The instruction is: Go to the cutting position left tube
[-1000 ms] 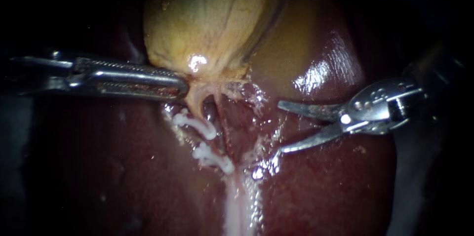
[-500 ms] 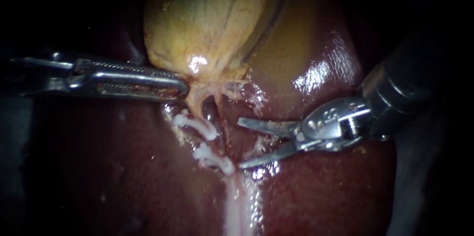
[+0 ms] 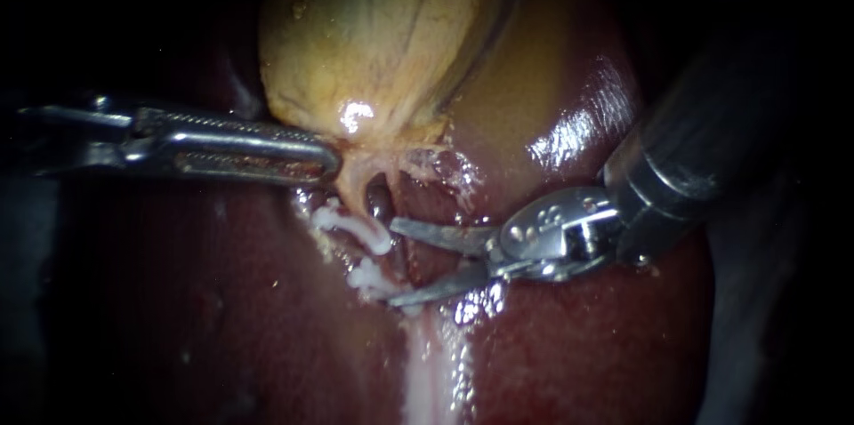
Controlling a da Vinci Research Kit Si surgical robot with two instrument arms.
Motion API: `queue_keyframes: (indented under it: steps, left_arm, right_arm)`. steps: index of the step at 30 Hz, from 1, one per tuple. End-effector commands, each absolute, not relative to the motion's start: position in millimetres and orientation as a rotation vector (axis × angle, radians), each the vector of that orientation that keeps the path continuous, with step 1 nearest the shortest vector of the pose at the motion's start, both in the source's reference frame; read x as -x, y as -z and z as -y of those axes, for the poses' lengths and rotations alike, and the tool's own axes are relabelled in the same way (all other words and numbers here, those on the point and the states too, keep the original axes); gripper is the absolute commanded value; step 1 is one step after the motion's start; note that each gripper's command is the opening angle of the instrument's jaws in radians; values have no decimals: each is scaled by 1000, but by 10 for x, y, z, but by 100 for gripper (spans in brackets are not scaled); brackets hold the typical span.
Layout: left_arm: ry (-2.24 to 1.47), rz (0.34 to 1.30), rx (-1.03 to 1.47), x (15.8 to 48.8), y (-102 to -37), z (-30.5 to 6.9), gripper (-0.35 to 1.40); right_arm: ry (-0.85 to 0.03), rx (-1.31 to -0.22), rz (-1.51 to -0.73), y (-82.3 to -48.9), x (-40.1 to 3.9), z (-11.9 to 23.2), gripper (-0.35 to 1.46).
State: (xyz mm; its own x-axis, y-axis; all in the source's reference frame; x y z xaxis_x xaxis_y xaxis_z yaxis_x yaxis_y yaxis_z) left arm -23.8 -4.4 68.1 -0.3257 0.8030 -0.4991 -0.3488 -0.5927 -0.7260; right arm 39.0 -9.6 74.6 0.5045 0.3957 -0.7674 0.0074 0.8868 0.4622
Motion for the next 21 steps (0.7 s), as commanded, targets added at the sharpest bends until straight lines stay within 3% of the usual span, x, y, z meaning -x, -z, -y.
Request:
queue_keyframes:
  steps: [1,21]
  left_arm:
    - [-1982,653,1142,238,-680,44,-35]
    - [-1982,651,1141,240,-680,45,-35]
  right_arm:
    - [-245,-446,-1017,-749,-392,97,143]
    - [-275,-533,-1038,-762,-430,99,143]
